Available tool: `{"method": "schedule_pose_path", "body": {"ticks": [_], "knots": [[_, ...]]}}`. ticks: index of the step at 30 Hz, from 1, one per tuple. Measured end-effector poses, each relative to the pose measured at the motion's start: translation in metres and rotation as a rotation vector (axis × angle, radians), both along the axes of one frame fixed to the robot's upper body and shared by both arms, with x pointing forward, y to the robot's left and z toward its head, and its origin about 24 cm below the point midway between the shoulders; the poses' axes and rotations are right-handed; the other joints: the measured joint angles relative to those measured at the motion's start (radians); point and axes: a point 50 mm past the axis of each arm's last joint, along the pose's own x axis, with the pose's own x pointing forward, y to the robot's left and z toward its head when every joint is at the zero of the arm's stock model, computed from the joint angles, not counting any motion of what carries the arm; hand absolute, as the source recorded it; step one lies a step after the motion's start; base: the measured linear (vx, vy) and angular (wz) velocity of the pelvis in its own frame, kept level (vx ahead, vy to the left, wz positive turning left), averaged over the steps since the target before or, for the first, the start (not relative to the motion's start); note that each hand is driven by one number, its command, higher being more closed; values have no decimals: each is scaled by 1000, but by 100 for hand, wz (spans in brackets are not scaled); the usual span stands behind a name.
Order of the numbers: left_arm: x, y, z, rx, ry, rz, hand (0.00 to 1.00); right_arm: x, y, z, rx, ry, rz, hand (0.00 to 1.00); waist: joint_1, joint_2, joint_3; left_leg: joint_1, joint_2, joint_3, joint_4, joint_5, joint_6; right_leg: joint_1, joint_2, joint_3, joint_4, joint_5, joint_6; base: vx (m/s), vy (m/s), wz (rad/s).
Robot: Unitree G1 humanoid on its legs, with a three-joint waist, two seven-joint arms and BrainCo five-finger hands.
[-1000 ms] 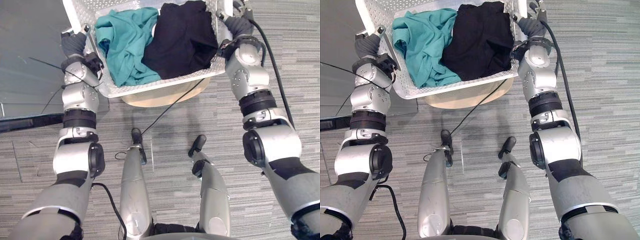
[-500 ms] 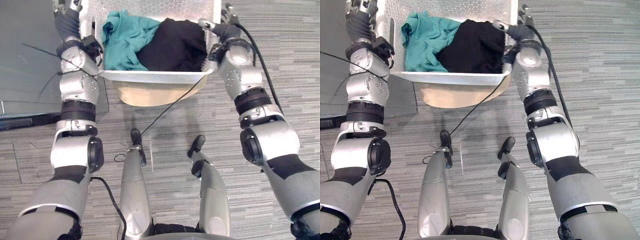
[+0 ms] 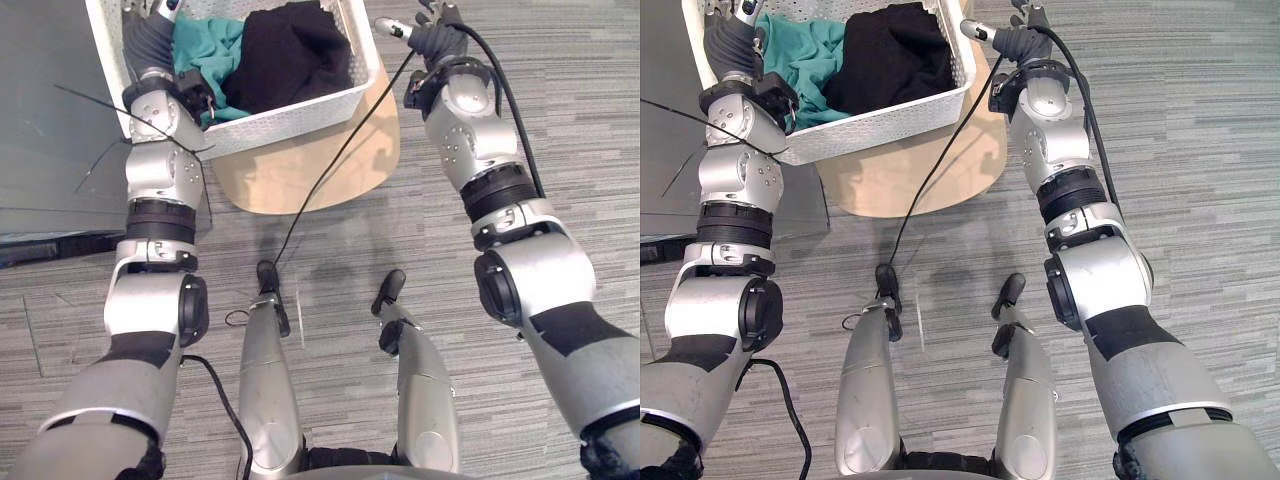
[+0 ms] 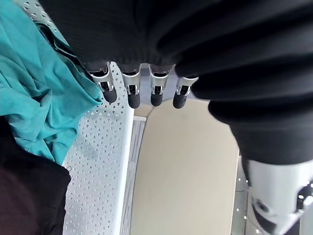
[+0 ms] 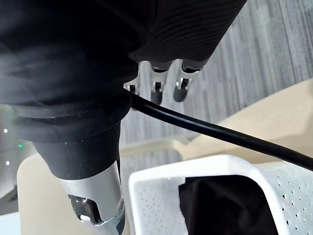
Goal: Pick up the laundry basket with both hands and put the clothes into the washing machine.
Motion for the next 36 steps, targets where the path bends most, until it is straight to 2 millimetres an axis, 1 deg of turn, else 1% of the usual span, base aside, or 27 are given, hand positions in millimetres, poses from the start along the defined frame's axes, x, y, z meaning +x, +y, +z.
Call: {"method": "schedule_pose_path", "body": {"ticks": [2,6,8,10,13,15,17,18,19,20,21,22,23,24,25,26,28,29,30,31,32,33,34,35,36], "knots": [[0,0,-2,1,1,1,0,0,-2,1,-1,-1,-5,0,0,0,0,12,0,3,0,0,0,9,0,4,0,0,0,0,0,0],[-5,1,2,7,-36,3,0,-2,-9,6,-3,-26,-20,0,0,4,-1,21,0,5,1,0,0,13,0,12,4,-1,-1,0,0,0],[-6,3,-5,9,-28,10,0,-1,-13,-1,-3,-12,-28,0,-1,6,-2,40,0,10,-2,0,0,28,-1,14,4,-2,-2,0,0,0],[-6,5,-8,3,-20,21,0,0,-16,-7,5,1,-35,0,-1,7,-2,57,0,13,-9,0,0,43,-1,14,3,-5,-5,0,0,0],[-13,6,-7,12,-56,27,0,1,-21,-14,8,16,-46,0,0,7,-2,81,-1,17,-16,0,0,62,-2,14,4,-9,-9,3,-6,1],[-23,9,-9,20,-95,38,0,-3,-31,-24,28,6,-56,0,-1,10,-2,121,-2,21,-25,-1,-1,97,-3,13,4,-18,-7,60,-22,5],[-35,18,-15,41,-116,69,0,-7,-41,-36,29,-1,-84,0,-1,11,-2,170,-2,32,-37,-3,-4,134,-5,17,7,-29,-4,66,-22,2],[-49,31,-24,40,-138,107,0,-13,-50,-48,31,-7,-102,0,0,12,-2,218,-1,39,-40,-13,-10,168,-8,20,24,-49,-5,71,-21,-2],[-55,36,-30,39,-145,123,0,-17,-55,-54,28,-15,-110,0,1,12,-2,240,-1,44,-41,-18,-10,183,-12,20,36,-61,-4,109,-37,-1],[-70,46,-45,46,-146,157,0,-27,-66,-72,20,-20,-135,0,1,15,-5,286,-2,51,-40,-32,-13,211,-21,21,65,-89,0,89,-34,4],[-83,54,-60,68,-131,186,0,-38,-76,-89,7,-19,-158,0,2,25,-21,305,-2,52,-35,-46,-15,225,-25,22,87,-111,1,117,-37,7],[-99,64,-82,97,-83,230,0,-55,-91,-114,-8,-5,-198,0,7,38,-46,329,-1,53,-32,-61,-20,238,-32,23,111,-137,4,111,-26,6],[-107,70,-93,115,-50,256,0,-63,-98,-127,-15,6,-215,0,10,45,-56,345,-2,55,-33,-66,-23,248,-36,23,124,-149,6,126,-30,6],[-124,82,-113,148,13,307,0,-81,-113,-150,-40,36,-249,0,14,59,-74,376,-3,54,-35,-74,-32,268,-41,24,145,-171,9,120,-43,2],[-142,93,-135,168,89,357,0,-99,-127,-178,-65,99,-280,0,21,65,-118,394,-3,51,-37,-84,-40,276,-40,27,157,-192,11,151,-60,4],[-158,103,-158,179,177,398,0,-117,-142,-208,-94,185,-304,0,20,75,-163,416,-2,39,-44,-96,-42,299,-35,21,157,-207,12,134,-53,5],[-173,109,-177,180,252,428,0,-137,-158,-234,-96,270,-343,0,17,80,-197,446,-1,32,-57,-100,-46,334,-27,15,146,-216,18,129,-39,8],[-194,115,-204,164,354,454,0,-166,-175,-263,-67,364,-389,0,15,80,-236,494,1,30,-78,-108,-48,381,-17,14,120,-218,22,134,-21,1],[-209,118,-221,136,418,473,0,-185,-182,-280,-42,418,-421,0,15,79,-261,523,1,31,-92,-113,-49,411,-12,13,97,-219,23,135,-7,-2],[-221,120,-234,111,465,493,0,-198,-186,-292,-26,455,-441,0,11,76,-278,542,1,32,-102,-117,-50,430,-7,14,82,-219,25,90,20,-6],[-244,122,-253,74,535,528,0,-222,-191,-315,0,546,-471,0,-3,65,-314,571,1,43,-121,-125,-46,455,0,15,51,-215,31,108,33,-5],[-259,123,-268,48,603,542,0,-241,-193,-333,14,627,-487,0,-3,59,-343,585,1,45,-132,-129,-44,473,4,14,29,-211,35,131,44,-6],[-278,121,-293,-1,708,553,0,-269,-194,-358,34,748,-498,0,-5,53,-366,615,0,50,-147,-139,-49,509,10,15,-2,-204,41,121,42,-1],[-285,119,-305,-34,760,550,0,-284,-194,-371,45,817,-497,0,-4,50,-376,629,-1,52,-153,-141,-49,527,12,15,-17,-200,44,115,50,3],[-303,111,-332,-105,873,538,0,-312,-190,-394,75,954,-467,0,-6,43,-394,649,-4,53,-159,-148,-41,558,14,15,-41,-195,50,95,57,6]]}}
